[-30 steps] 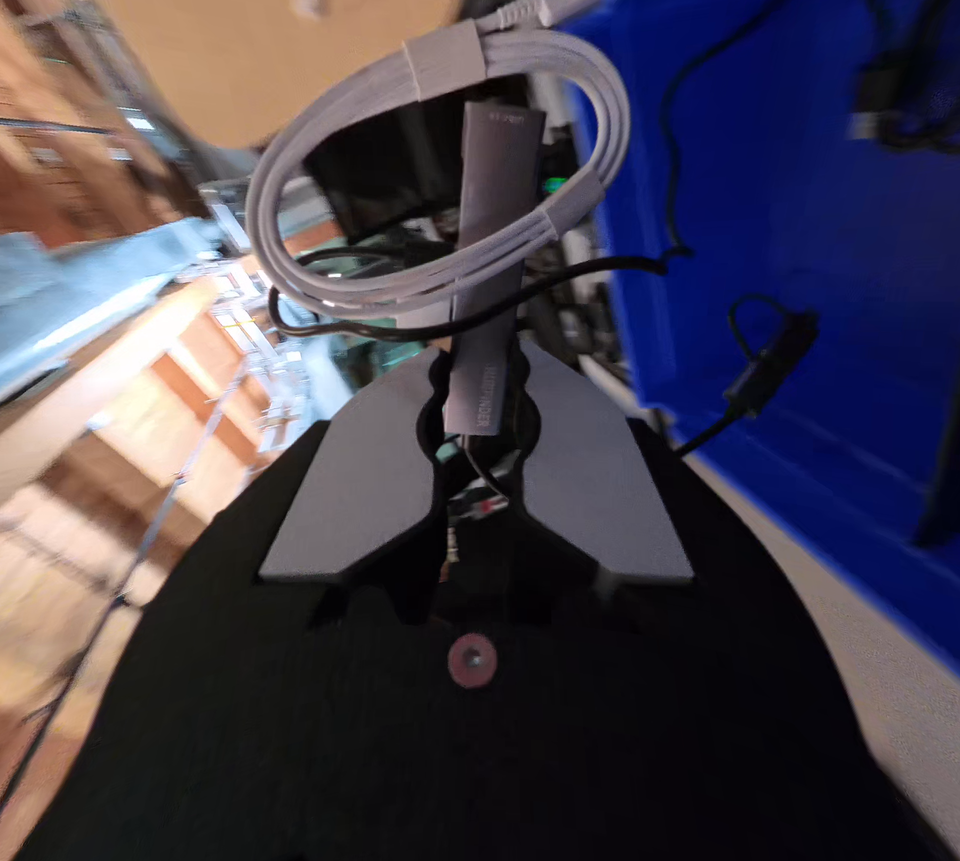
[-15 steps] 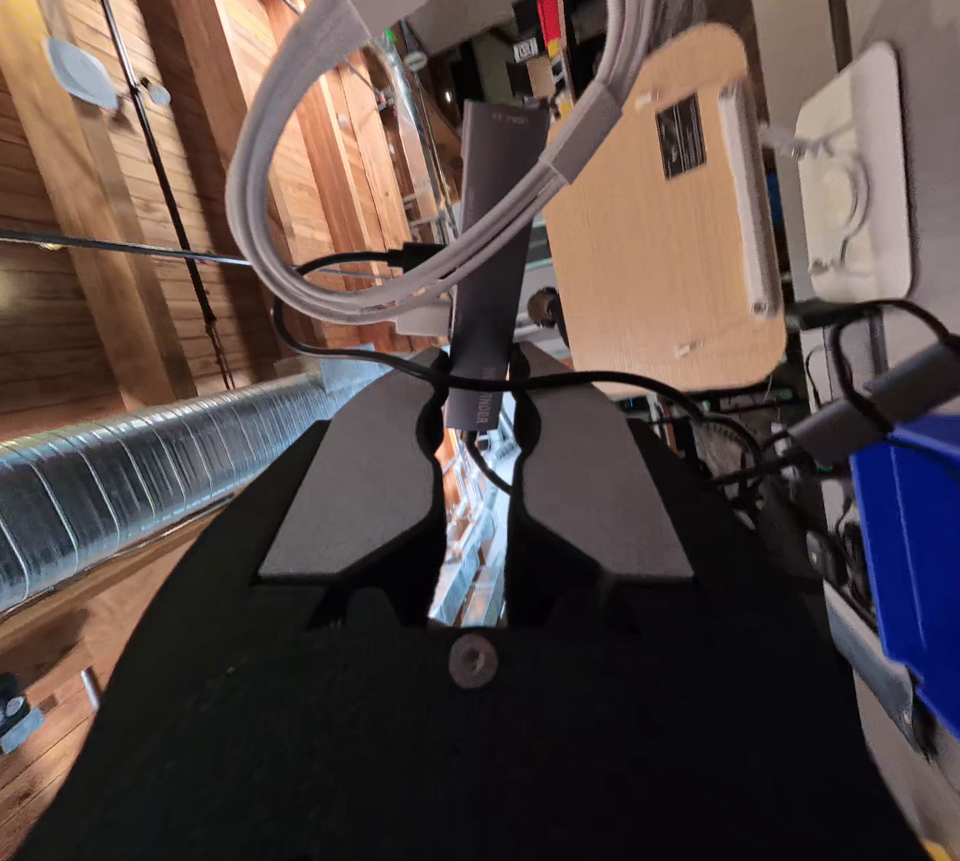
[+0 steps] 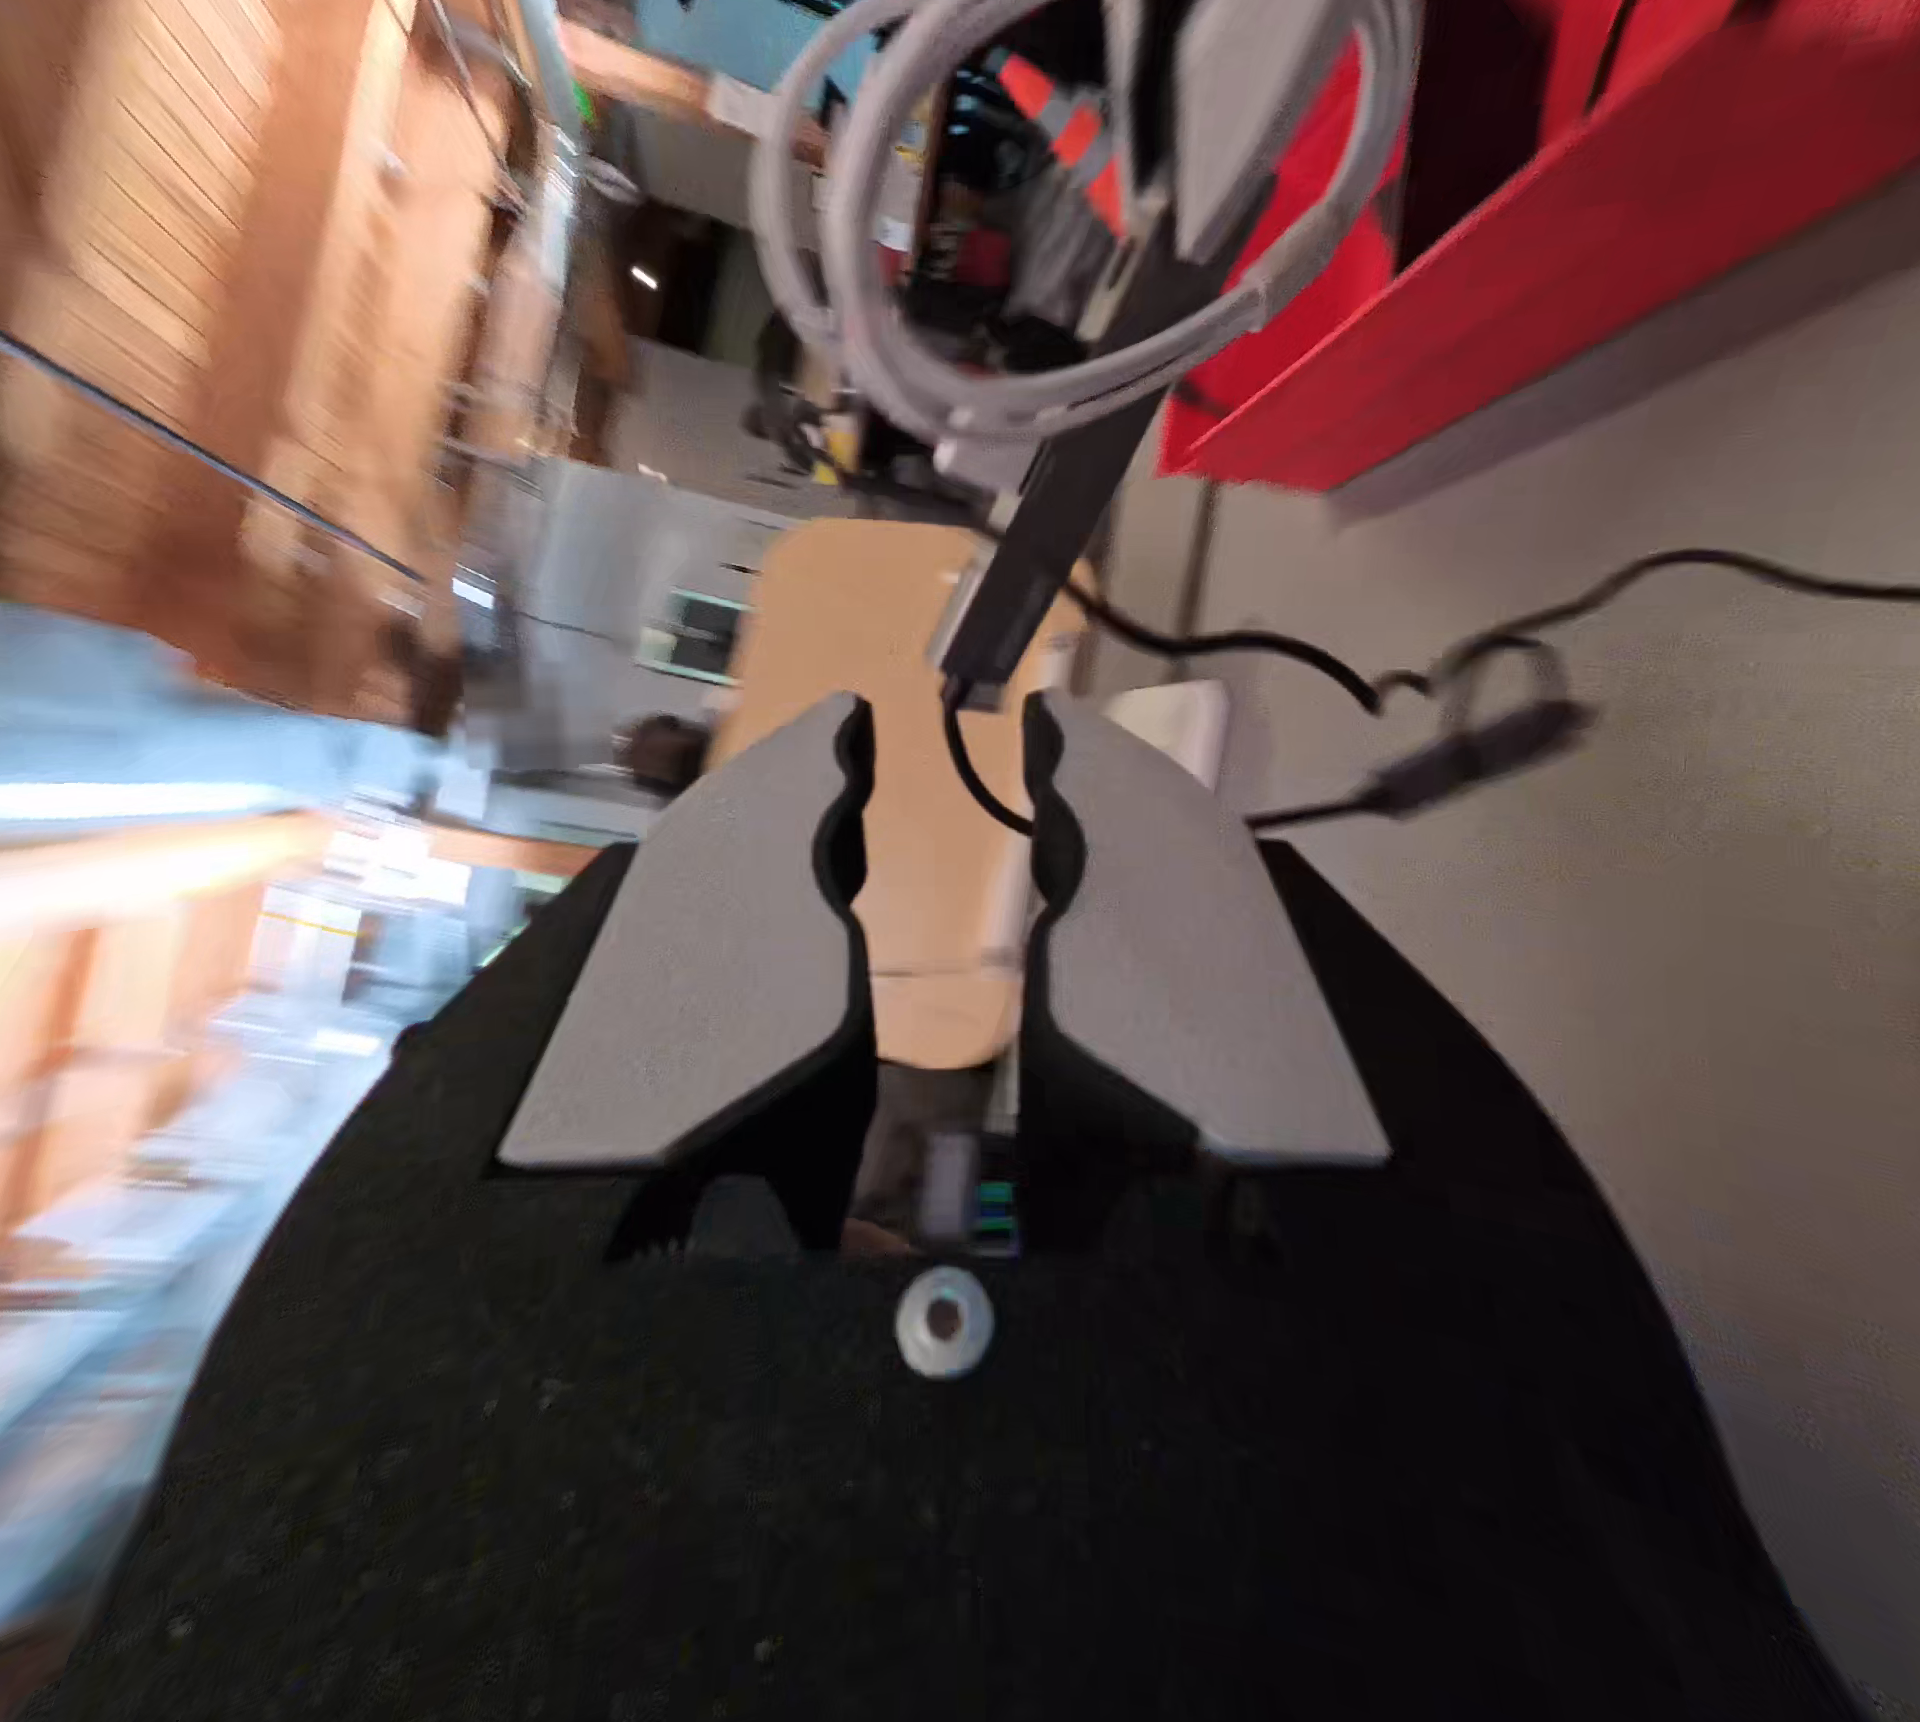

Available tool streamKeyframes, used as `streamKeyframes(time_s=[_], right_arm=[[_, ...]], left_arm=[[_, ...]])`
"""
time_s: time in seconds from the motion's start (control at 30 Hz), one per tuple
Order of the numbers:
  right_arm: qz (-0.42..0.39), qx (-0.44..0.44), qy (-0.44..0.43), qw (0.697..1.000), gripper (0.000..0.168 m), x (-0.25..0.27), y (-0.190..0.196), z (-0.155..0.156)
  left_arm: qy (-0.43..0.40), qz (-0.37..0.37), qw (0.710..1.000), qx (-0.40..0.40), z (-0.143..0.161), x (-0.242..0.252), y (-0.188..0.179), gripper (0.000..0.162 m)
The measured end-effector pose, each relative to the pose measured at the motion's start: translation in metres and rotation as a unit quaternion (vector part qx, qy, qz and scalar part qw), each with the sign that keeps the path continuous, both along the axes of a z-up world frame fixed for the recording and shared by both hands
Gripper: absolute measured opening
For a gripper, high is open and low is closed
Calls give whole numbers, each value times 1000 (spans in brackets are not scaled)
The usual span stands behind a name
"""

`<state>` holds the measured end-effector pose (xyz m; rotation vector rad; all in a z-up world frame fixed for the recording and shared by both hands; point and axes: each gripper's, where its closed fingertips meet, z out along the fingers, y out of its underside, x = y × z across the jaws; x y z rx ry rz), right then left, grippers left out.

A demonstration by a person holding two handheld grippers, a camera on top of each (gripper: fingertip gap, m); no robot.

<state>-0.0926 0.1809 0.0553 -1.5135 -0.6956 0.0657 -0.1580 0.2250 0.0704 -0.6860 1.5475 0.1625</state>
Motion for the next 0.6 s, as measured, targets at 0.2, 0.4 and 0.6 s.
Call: streamKeyframes(time_s=[0.2, 0.4, 0.6], right_arm=[[46, 14, 53, 997, 7, 12, -7, 2], [169, -13, 120, 978, 7, 3, -26, -5], [243, -58, 108, 962, 7, -14, -40, -22]], left_arm=[[-103, -62, 902, -415, -29, -19, 3, 44], [-133, -184, 802, -552, -43, -37, -8, 37], [-54, -235, 837, -491, -74, -26, -52, 44]])
